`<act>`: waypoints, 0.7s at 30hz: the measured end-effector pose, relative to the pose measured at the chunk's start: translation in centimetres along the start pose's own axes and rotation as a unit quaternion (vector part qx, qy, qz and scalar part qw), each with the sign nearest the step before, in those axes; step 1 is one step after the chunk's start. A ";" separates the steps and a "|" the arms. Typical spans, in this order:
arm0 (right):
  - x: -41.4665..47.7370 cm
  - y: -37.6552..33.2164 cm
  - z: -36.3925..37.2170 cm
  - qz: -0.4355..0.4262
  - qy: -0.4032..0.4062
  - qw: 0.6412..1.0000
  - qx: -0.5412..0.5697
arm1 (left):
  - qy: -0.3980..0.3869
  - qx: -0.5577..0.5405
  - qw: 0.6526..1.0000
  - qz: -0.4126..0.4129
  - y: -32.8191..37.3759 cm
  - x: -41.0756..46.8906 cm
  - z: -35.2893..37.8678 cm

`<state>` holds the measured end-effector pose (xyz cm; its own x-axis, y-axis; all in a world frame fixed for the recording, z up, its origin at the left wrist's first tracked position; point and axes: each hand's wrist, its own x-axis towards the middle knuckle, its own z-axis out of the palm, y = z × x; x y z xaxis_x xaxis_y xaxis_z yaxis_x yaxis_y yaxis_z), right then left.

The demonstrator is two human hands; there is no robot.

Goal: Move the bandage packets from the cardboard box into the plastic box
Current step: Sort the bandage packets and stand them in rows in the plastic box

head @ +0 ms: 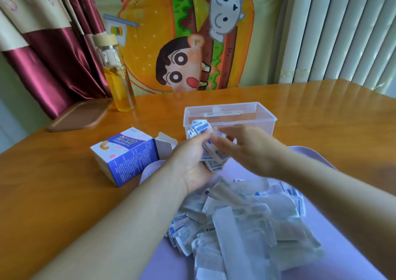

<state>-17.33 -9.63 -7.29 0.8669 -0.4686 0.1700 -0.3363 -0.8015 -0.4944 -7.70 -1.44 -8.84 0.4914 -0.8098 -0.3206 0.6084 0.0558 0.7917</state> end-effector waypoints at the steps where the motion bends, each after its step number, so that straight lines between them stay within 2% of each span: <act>1: 0.1 -0.2 -0.8 -0.017 -0.032 0.999 -0.004 | 0.000 -0.010 1.000 0.003 0.4 0.0 -0.1; 4: 0.1 -0.8 -1.8 -0.076 -0.098 0.988 -0.088 | -0.013 -0.031 0.999 -0.005 1.1 -0.1 -0.1; 7: 0.6 -1.5 -1.1 -0.125 -0.095 0.975 -0.161 | -0.065 0.046 0.997 -0.018 1.3 -0.4 0.0; 15: 2.3 -3.1 -1.4 -0.168 -0.047 0.964 -0.202 | -0.149 0.139 0.979 0.024 2.6 -1.2 -0.9; 18: 2.4 -3.5 -2.0 -0.157 -0.064 0.961 -0.219 | -0.160 0.209 0.963 0.051 2.8 -1.3 -1.0; 21: 2.0 -4.1 -3.1 -0.150 -0.081 0.971 -0.170 | -0.148 0.259 0.952 0.066 3.1 -1.4 -1.4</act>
<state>-15.36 -8.48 -2.26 0.9817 -0.1523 0.1139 -0.1374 -0.9820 -0.1294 -5.63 0.72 -6.68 0.2983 -0.9491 -0.1009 0.1279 -0.0650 0.9897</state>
